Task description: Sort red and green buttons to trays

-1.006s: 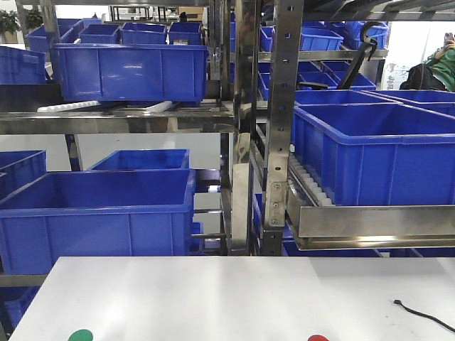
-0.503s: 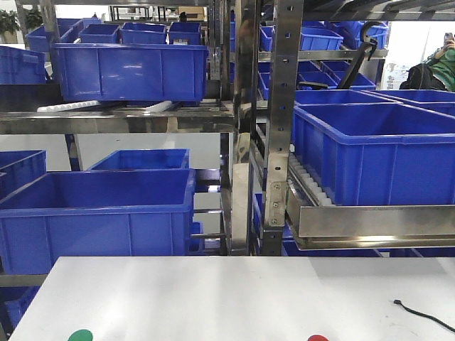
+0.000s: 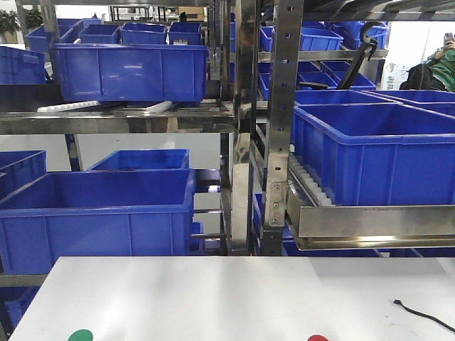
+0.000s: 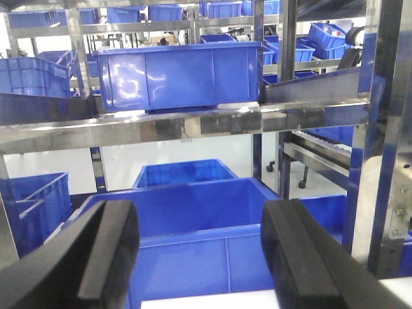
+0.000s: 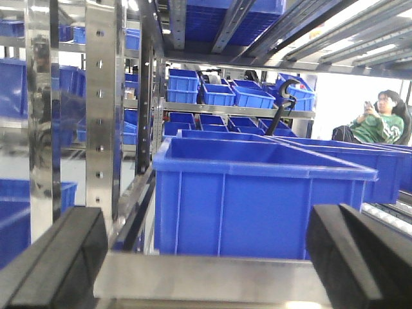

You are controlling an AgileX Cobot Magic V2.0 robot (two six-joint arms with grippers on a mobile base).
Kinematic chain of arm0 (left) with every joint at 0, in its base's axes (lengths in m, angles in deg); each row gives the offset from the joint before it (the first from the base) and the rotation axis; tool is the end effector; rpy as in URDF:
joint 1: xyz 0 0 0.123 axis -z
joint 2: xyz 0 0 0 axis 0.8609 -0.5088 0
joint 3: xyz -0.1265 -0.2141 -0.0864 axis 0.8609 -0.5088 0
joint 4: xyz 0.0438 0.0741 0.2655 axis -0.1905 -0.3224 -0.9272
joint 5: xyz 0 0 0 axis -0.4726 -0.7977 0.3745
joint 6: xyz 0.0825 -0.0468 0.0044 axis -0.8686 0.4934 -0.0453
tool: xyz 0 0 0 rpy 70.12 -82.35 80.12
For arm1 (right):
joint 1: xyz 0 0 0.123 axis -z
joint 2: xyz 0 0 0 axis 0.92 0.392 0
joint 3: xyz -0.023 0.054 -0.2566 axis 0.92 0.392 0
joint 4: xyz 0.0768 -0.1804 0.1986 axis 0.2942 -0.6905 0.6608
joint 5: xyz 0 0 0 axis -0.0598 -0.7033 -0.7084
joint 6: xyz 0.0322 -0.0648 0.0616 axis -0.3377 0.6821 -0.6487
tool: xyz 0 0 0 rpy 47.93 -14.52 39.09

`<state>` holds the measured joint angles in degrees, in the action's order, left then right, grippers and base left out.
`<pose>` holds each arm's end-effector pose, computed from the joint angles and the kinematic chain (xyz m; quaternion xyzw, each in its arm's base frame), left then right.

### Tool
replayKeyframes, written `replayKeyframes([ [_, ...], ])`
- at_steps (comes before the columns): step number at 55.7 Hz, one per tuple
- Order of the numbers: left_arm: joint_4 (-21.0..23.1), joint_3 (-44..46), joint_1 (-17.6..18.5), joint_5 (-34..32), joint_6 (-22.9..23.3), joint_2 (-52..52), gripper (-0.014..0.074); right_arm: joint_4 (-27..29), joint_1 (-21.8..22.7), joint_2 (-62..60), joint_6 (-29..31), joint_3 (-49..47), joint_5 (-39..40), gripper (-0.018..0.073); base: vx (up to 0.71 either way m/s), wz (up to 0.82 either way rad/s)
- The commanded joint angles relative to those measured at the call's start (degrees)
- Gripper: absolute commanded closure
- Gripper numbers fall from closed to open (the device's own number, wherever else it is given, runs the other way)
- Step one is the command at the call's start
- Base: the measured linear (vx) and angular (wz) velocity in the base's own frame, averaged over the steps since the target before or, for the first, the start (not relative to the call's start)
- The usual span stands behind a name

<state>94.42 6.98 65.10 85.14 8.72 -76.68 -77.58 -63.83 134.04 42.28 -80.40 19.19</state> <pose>0.2313 -0.0228 0.3570 0.0439 0.7033 -0.0241 0.7091 0.2271 -0.0091 0.3102 -0.0429 0.6796 -0.0605 0.7298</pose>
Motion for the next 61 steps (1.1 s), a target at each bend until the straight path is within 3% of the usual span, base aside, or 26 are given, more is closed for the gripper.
replayKeyframes([
  [1, 0.15, 1.93, -0.13, -3.73, 0.50, 0.33, 0.0050, -2.78, 0.32, 2.79, -2.28, 5.41, 12.66, -0.0074, 0.00, 0.00],
  [7, 0.15, 1.93, -0.13, -3.47, 0.50, 0.33, 0.0050, -5.36, 0.32, 7.77, -7.13, 14.10, 23.85, -0.0032, 0.00, 0.00],
  [13, 0.15, 1.93, -0.13, -3.47, 0.50, 0.33, 0.0050, -11.86, 0.32, 16.41, -8.28, 21.75, 36.18, 0.0002, 0.00, 0.00],
  [20, 0.15, 1.93, -0.13, -3.47, 0.50, 0.33, 0.0050, -17.09, 0.32, 27.63, -8.28, 23.46, 48.76, 0.0010, 0.00, 0.00],
  [29, 0.15, 1.93, -0.13, -3.47, 0.50, 0.33, 0.0050, -18.51, 0.32, 40.53, -7.20, 23.33, 62.24, 0.0009, 0.00, 0.00],
  [39, 0.15, 1.93, -0.13, -3.47, 0.50, 0.33, 0.0050, -26.13, 0.32, 50.77, -5.22, 17.55, 62.83, 0.0009, 0.00, 0.00],
  [51, 0.15, 1.93, -0.13, -3.47, 0.50, 0.33, 0.0050, -27.46, -0.67, 59.08, -5.22, 9.98, 61.37, 0.0009, 0.00, 0.00],
  [61, 0.15, 1.93, -0.13, -3.47, 0.50, 0.33, 0.0050, -27.18, -5.31, 66.61, -5.22, 3.44, 61.37, 0.0009, 0.00, 0.00],
])
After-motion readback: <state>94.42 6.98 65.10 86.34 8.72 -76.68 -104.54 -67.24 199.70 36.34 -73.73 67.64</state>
